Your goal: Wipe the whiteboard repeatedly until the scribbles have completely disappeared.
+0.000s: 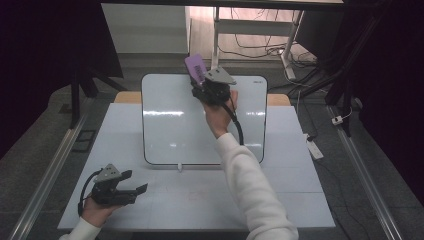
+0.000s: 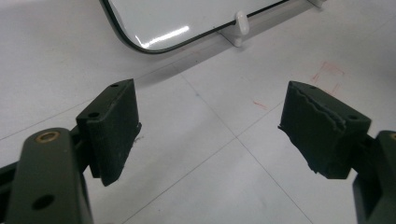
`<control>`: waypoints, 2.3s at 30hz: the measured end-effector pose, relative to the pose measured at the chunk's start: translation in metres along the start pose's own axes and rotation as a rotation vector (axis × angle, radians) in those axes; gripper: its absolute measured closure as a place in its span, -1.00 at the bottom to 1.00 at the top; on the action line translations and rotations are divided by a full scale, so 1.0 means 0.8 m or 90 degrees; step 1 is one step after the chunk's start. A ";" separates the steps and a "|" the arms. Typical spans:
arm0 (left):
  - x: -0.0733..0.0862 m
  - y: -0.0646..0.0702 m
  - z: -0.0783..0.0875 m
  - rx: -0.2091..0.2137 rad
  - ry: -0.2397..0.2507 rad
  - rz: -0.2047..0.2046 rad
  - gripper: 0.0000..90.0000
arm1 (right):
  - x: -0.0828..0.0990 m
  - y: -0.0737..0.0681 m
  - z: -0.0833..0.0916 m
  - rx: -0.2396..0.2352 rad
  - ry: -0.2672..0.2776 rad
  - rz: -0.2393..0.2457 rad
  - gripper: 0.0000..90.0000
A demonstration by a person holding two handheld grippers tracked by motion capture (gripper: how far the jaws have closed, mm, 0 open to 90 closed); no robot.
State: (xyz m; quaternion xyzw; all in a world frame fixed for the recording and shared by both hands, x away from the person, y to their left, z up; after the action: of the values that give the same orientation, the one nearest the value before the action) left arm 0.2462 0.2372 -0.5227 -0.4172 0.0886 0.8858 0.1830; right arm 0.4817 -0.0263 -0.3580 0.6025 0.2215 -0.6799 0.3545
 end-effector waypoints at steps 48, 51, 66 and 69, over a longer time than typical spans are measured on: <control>0.000 -0.001 -0.001 -0.002 -0.004 -0.001 -0.55 | 0.026 0.093 0.097 0.122 0.003 -0.027 -0.10; -0.001 0.000 -0.002 -0.004 -0.005 0.000 -0.55 | 0.035 0.098 0.108 0.125 -0.001 -0.025 -0.10; -0.002 0.000 -0.003 -0.006 -0.002 0.001 -0.55 | 0.075 0.050 0.144 0.012 -0.022 -0.039 -0.10; -0.002 0.000 -0.004 -0.006 -0.003 0.000 -0.55 | 0.086 0.036 0.157 -0.015 -0.021 -0.051 -0.10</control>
State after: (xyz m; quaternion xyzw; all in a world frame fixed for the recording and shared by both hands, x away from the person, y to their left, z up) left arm 0.2492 0.2355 -0.5231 -0.4161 0.0841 0.8871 0.1813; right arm 0.4187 -0.1510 -0.3996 0.5775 0.2475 -0.7009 0.3376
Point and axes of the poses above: each handheld gripper's, and its own axes: z roughly backward along the jaws, x roughly out of its underside, y roughly to its right, the point moved 2 cm from there along -z, roughly forward along the jaws, and after that the axes turned 15 degrees about -x, right-handed, at the moved point
